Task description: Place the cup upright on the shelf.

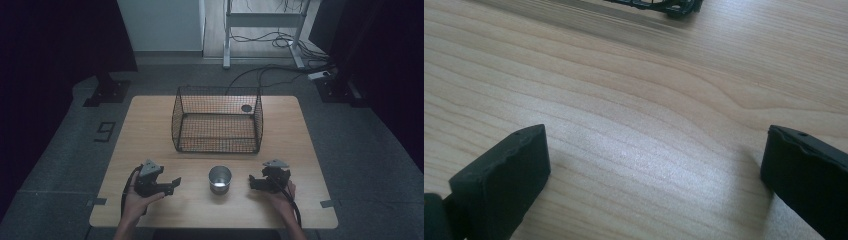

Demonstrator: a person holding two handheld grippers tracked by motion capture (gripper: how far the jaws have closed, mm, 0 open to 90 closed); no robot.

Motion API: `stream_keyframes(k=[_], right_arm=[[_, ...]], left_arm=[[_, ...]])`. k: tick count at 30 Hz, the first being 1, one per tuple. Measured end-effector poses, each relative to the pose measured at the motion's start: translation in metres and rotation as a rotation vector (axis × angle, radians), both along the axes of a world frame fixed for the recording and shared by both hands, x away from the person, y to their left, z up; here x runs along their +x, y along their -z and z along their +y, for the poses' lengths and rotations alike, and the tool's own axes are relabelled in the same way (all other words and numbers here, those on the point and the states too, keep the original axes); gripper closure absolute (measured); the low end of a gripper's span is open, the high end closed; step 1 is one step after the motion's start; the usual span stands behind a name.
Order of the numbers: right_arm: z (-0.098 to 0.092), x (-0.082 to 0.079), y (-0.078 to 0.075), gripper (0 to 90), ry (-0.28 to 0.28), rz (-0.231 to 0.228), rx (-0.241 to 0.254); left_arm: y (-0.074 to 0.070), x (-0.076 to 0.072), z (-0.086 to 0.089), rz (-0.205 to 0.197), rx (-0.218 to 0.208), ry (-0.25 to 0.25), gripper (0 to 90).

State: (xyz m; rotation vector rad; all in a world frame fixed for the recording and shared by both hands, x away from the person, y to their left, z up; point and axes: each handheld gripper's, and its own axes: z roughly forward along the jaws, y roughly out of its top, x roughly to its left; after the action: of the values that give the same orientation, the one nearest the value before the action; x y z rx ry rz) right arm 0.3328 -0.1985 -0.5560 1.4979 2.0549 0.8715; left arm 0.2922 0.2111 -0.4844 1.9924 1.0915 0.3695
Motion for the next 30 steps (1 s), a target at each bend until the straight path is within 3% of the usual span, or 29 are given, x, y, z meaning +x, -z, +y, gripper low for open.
stream_keyframes(k=[14,19,25,26,30], right_arm=[[0.0,-0.001,0.0,0.2,0.008,-0.003,0.003],[-0.002,-0.004,-0.001,5.7,0.016,-0.016,0.008],[-0.002,-0.009,-0.009,8.2,0.018,-0.051,0.036],[-0.003,-0.011,-0.014,8.7,0.011,-0.059,0.067],[-0.001,-0.016,-0.022,9.4,-0.003,-0.078,0.088]], left_arm=[[0.004,0.001,-0.004,0.013,0.006,0.011,17.5],[0.001,0.0,-0.001,0.006,-0.004,0.007,17.5],[0.001,0.001,0.001,0.005,-0.006,0.005,17.5],[0.001,0.001,0.002,0.006,-0.007,0.003,17.5],[0.0,0.0,0.002,0.004,-0.008,0.005,17.5]])
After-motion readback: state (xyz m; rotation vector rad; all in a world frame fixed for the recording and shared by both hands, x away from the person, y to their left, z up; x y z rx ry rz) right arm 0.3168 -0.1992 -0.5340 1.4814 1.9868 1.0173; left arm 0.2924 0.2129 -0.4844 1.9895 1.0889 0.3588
